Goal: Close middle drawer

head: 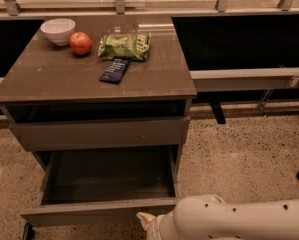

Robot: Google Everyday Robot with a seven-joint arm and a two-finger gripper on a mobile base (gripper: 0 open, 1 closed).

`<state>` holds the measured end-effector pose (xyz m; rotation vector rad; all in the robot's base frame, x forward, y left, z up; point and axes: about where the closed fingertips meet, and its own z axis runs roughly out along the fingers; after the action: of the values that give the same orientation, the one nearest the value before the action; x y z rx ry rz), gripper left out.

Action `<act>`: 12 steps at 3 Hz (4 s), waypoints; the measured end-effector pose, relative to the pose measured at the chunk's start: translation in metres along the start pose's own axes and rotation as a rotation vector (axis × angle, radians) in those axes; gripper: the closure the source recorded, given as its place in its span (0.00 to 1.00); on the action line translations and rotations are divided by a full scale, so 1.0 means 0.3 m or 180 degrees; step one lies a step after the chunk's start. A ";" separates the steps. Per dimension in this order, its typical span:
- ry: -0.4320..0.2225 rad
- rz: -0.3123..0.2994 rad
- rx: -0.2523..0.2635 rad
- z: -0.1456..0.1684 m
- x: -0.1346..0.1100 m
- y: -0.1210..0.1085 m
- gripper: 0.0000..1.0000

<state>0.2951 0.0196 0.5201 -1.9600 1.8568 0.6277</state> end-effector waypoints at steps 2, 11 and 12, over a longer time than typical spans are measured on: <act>-0.0390 -0.0070 0.0484 0.141 0.082 -0.076 0.00; -0.0329 -0.0130 0.1061 0.226 0.270 -0.396 1.00; -0.0361 -0.0038 0.0945 0.233 0.312 -0.460 1.00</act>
Offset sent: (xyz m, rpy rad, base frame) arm 0.0089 -0.0024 -0.0414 0.0865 -0.0871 -0.0325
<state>0.4311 -0.0112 0.4051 -1.7072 1.7549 0.4217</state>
